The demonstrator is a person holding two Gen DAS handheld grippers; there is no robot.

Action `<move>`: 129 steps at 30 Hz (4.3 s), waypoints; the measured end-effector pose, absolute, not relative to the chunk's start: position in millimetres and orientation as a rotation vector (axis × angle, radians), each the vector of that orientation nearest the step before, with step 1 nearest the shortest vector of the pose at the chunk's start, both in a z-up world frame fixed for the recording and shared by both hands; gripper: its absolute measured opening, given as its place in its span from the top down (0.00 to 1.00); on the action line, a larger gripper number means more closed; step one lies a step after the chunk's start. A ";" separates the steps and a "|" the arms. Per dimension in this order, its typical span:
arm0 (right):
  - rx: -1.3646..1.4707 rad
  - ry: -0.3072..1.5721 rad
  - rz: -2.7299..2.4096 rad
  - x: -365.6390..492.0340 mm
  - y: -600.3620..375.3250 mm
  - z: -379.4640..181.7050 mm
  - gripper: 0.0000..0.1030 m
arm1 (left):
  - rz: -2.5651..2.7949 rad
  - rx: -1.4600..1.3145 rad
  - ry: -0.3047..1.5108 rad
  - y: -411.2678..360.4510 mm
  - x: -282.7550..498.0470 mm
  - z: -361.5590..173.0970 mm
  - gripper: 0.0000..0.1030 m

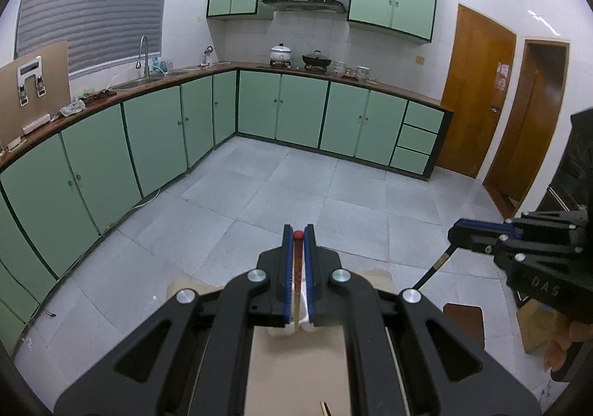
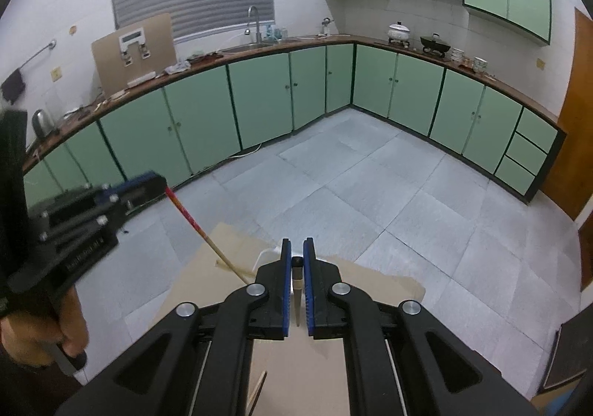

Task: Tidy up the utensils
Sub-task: 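Carry both chopsticks to the white holder and lower them in, then open both grippers to release the chopsticks and move back to the table, then grasp the last black chopstick with the right gripper while the left gripper approaches the red chopstick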

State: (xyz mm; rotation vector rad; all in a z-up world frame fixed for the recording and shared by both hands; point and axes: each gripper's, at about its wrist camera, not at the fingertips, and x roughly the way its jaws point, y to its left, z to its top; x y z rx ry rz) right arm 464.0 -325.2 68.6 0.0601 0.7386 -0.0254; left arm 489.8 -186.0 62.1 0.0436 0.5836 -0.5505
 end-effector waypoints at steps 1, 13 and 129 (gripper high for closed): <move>0.069 0.735 -0.027 472.5 -329.5 67.0 0.94 | -0.545 0.045 0.587 -188.4 497.7 58.2 0.95; 0.082 0.737 -0.056 537.6 -358.4 7.7 0.94 | -0.525 0.003 0.596 -206.5 568.6 -5.7 0.95; 0.114 0.647 -0.141 147.9 -239.7 -338.3 0.94 | -0.380 0.050 0.695 -109.4 175.9 -314.8 0.98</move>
